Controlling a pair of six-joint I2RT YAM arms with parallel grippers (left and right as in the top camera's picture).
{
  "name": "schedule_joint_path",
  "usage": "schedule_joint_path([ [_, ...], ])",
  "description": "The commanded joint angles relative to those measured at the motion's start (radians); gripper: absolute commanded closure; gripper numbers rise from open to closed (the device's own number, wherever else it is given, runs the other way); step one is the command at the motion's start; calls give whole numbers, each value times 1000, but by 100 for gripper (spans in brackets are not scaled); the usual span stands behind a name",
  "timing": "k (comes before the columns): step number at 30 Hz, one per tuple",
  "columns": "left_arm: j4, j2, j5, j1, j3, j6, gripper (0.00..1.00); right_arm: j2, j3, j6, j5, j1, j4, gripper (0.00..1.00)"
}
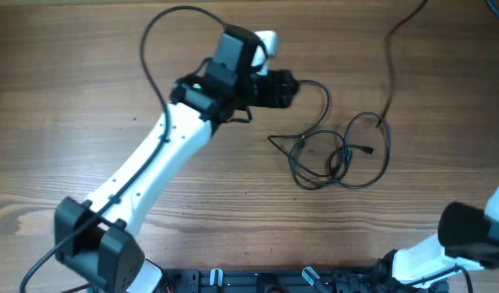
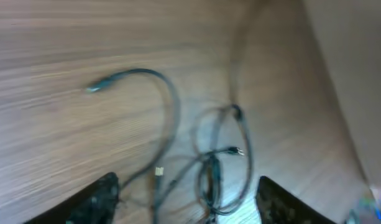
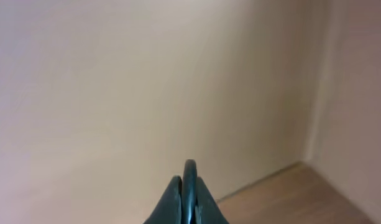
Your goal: Untangle cables
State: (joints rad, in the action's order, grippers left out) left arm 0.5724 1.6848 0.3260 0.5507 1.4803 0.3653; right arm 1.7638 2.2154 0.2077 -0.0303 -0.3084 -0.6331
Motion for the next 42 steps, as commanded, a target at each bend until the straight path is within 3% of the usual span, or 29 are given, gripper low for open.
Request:
schedule_joint_path([
  [1,-84,114,98,85,-1,-82,25,0,5,2,-196,0,-111,96],
  [6,-319,322,175,180,-1,-82,26,0,5,5,-269,0,-166,96],
  [13,-562,528,101,263,-1,-81,27,0,5,5,-313,0,-243,96],
  [20,-744,649,-262,330,-1,-37,29,0,5,5,-345,0,-297,96],
  [22,-756,669,-276,341,-1,-45,31,0,5,4,-345,0,-304,96],
  [23,-738,674,-276,346,-1,-45,35,0,5,5,-345,0,-303,96],
  [26,-680,674,-311,351,-1,-45,76,0,5,5,-345,0,-303,96],
  [29,-560,674,-401,351,-1,-48,96,0,5,5,-345,0,-304,95],
  [33,-315,574,-488,327,-1,-48,96,0,5,5,-345,0,-303,95],
  [37,-31,242,-206,237,-1,-90,96,0,5,37,-293,0,-213,96],
  [39,85,101,-204,180,-1,-89,96,-1,5,132,-90,0,-117,96],
  [42,207,25,-227,93,-1,-89,96,-3,5,285,328,0,-95,96],
])
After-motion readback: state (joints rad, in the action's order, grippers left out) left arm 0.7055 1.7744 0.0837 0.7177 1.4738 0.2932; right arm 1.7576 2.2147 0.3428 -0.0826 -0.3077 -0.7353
